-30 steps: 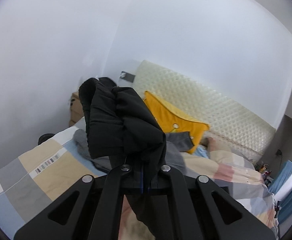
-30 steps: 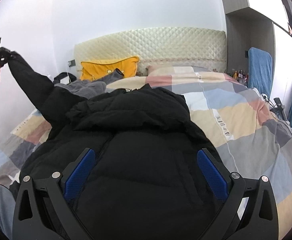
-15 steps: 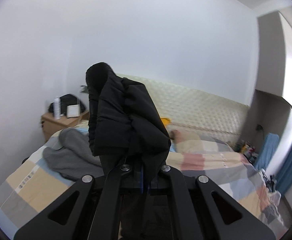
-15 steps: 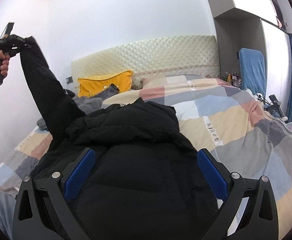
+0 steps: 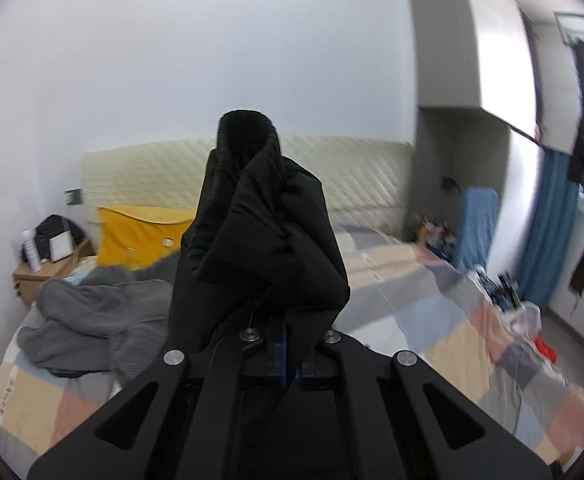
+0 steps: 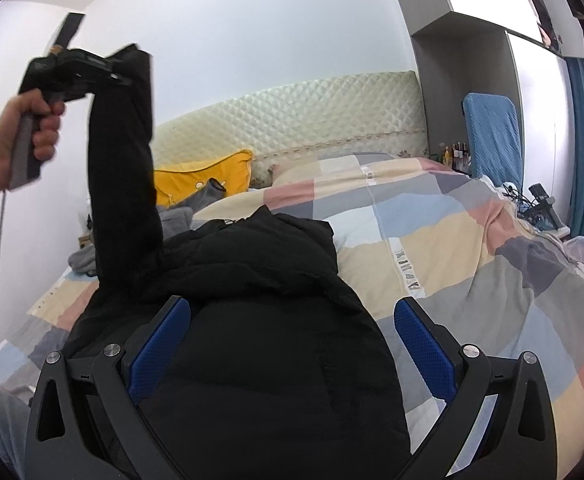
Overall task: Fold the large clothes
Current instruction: 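Raise the sleeve and swing it over the jacket body with the left gripper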
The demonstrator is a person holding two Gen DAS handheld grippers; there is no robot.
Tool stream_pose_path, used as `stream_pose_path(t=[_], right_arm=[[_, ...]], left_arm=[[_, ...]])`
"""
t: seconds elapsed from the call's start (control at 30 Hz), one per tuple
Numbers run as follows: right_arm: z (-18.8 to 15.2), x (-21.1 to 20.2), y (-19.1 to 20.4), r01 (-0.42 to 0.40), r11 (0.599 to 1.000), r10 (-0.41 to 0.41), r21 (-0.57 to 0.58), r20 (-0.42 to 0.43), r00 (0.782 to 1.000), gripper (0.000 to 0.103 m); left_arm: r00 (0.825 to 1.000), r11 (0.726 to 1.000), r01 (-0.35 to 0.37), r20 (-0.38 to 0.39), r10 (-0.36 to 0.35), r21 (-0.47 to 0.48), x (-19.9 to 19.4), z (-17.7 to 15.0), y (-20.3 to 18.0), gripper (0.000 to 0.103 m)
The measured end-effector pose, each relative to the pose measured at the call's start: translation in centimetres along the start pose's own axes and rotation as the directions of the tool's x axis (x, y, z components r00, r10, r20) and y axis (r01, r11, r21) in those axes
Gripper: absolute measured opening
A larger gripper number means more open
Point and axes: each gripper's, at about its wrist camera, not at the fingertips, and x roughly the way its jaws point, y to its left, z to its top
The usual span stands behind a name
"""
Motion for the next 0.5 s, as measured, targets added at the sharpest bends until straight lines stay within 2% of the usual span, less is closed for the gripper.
stream_pose_path(t=[0.23, 0.5], right_arm=[[0.3, 0.2, -1.3, -0.002, 1.000, 0.002, 0.031, -0.003, 1.000, 0.103], [0.0, 1.1, -2.4, -0.002, 0.998, 0.004, 0.068, -0.022, 1.000, 0.103]], left_arm=[[0.992, 0.995, 0.095, -0.088, -0.091, 0.037, 4.4, -3.4, -7.0, 0.002], [0.964, 0.982, 0.177, -0.213, -0.161, 0.060, 10.6, -9.3, -12.5, 0.002]])
